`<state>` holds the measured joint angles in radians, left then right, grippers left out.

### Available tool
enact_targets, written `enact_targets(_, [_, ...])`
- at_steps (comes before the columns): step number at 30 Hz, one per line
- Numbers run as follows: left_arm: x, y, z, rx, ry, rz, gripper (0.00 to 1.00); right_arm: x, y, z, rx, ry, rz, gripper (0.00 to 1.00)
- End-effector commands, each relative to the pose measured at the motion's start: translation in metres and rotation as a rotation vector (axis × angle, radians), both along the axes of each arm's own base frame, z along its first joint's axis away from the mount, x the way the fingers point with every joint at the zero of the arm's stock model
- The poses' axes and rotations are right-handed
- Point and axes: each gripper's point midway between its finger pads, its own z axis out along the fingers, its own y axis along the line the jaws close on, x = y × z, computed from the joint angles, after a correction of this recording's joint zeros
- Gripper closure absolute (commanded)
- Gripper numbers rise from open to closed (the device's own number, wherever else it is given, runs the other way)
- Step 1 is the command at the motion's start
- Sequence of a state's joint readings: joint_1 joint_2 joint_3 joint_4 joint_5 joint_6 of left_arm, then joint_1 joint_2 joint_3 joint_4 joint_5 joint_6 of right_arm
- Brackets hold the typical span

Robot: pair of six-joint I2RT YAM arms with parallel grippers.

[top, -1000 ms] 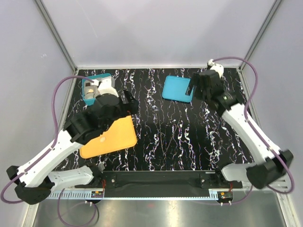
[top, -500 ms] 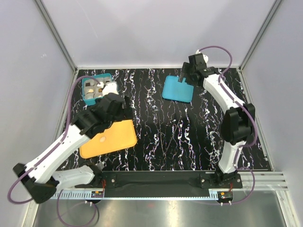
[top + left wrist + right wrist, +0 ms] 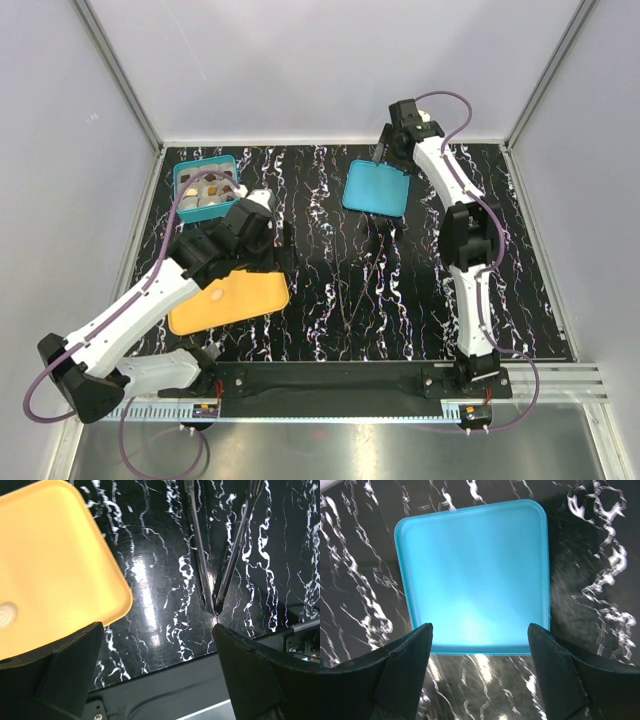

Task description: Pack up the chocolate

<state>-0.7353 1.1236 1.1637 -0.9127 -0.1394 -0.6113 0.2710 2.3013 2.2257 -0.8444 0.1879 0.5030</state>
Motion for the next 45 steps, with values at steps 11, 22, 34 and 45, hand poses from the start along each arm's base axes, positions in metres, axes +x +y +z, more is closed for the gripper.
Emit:
enact_targets(11, [0.014, 0.080, 0.081, 0.017, -0.149, 0.362, 0.01, -0.003, 0.019, -0.002, 0.126, 0.075, -0.032, 0.22])
enact_targets(22, [0.048, 0.062, 0.113, -0.021, -0.203, 0.320, 0.01, -0.031, -0.001, -0.025, 0.002, 0.166, 0.010, 0.33])
enact_targets(34, [0.059, 0.053, 0.115, -0.025, -0.223, 0.275, 0.01, -0.030, -0.054, -0.028, -0.112, 0.170, -0.056, 0.37])
enact_targets(45, [0.084, 0.069, 0.128, -0.012, -0.261, 0.351, 0.01, -0.015, -0.049, -0.066, -0.034, 0.195, 0.025, 0.42])
